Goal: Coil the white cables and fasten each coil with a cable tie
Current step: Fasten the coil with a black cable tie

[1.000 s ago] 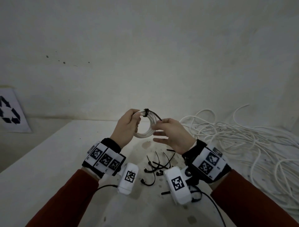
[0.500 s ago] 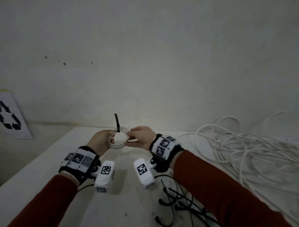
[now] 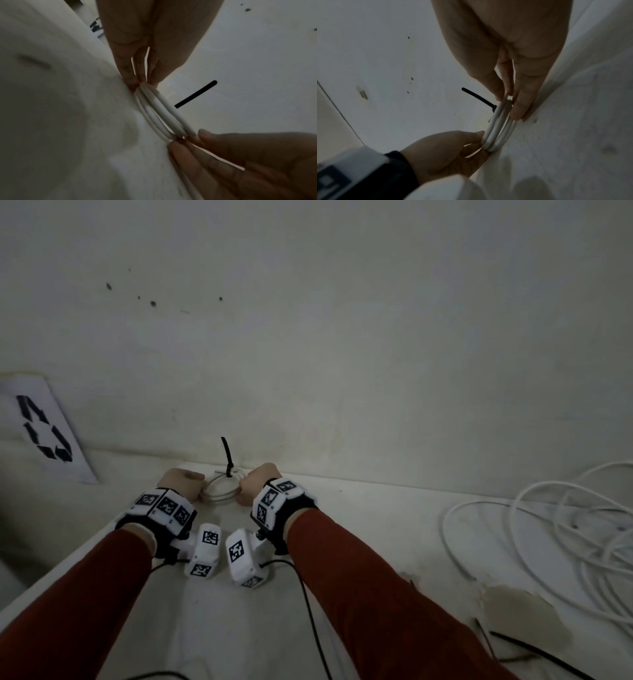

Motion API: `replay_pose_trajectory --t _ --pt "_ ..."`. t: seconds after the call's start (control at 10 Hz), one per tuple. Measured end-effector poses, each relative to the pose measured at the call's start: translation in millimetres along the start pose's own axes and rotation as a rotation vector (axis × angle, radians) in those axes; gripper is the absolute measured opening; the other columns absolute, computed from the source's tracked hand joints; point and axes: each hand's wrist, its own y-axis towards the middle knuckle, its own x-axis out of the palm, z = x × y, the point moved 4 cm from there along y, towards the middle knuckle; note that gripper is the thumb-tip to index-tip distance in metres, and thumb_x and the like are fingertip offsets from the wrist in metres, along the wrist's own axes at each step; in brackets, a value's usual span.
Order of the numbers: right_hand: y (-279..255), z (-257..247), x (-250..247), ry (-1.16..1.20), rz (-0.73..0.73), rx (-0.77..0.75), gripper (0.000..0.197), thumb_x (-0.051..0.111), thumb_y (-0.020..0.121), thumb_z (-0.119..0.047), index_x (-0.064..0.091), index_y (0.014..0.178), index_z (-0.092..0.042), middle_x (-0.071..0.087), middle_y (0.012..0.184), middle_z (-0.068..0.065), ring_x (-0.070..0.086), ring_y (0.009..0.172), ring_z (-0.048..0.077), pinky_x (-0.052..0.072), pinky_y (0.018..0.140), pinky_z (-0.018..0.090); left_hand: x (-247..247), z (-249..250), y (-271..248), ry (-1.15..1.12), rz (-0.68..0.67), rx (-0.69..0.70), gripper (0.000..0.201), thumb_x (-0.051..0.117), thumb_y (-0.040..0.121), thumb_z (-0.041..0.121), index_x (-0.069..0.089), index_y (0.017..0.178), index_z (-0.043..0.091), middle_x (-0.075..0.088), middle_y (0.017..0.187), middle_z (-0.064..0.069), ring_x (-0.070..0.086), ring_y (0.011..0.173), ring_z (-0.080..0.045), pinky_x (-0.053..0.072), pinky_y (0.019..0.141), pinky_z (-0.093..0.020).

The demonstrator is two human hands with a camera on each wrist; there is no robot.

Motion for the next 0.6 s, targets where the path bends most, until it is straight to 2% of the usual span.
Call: replay_pose_trajectory --t 0.1,0.2,0.3,0.4,0.5,0.6 --pt "0 -14 -3 -0.183 -0.056 -0.181 0.031 0.045 0.099 -0.021 0.042 0.069 -0.014 0.033 0.059 -0.004 0.036 0.053 0.013 0.028 0.051 0.023 -5 -3 8 0.021 0.033 0.006 0.020 0.060 0.089 0.009 0.071 0.105 0.006 0.068 0.105 -0.018 0.062 0.094 -0.035 0.050 0.084 -0.037" --pt "2 -16 -1 -0.077 -0.116 -0.165 0.030 0.046 0.098 -0.018 0.043 0.068 -0.015 0.035 0.057 -0.004 0.033 0.049 0.011 0.025 0.048 0.022 -4 5 5 0.088 -0.003 0.034 0.016 0.053 0.092 0.007 0.066 0.083 0.010 0.062 0.096 -0.017 0.056 0.085 -0.028 0.047 0.080 -0.038" --pt "0 -13 -1 -0.063 -0.064 -0.077 0.032 0.048 0.098 -0.017 0.047 0.066 -0.011 0.047 0.065 -0.003 0.045 0.056 0.013 0.038 0.059 0.022 -2 16 -7 0.176 -0.054 0.040 0.023 0.051 0.095 0.014 0.067 0.103 -0.001 0.061 0.118 -0.020 0.055 0.097 -0.029 0.043 0.087 -0.035" --pt "-24 -8 -18 0.431 -0.005 0.154 0.018 0.052 0.096 -0.015 0.063 0.107 -0.006 0.067 0.102 0.008 0.064 0.087 0.023 0.049 0.076 0.025 0 33 -34 0.322 -0.079 0.086 0.037 0.050 0.096 0.020 0.055 0.128 0.002 0.051 0.135 -0.019 0.050 0.119 -0.034 0.040 0.094 -0.033" --pt "-53 3 -32 1.032 -0.002 0.357 0.032 0.053 0.093 -0.008 0.056 0.124 -0.001 0.063 0.094 0.010 0.060 0.069 0.021 0.054 0.068 0.028 6 57 -68 0.348 -0.033 0.235 0.031 0.052 0.093 0.018 0.061 0.119 0.004 0.057 0.127 -0.019 0.053 0.114 -0.035 0.042 0.091 -0.035" --pt "-90 15 -57 0.976 0.065 0.343 0.019 0.051 0.092 -0.004 0.061 0.108 -0.003 0.061 0.088 0.010 0.059 0.061 0.019 0.052 0.054 0.029 17 84 -110 0.364 -0.064 0.404 0.024 0.053 0.091 0.020 0.067 0.109 0.010 0.063 0.120 -0.014 0.056 0.110 -0.032 0.045 0.091 -0.036"
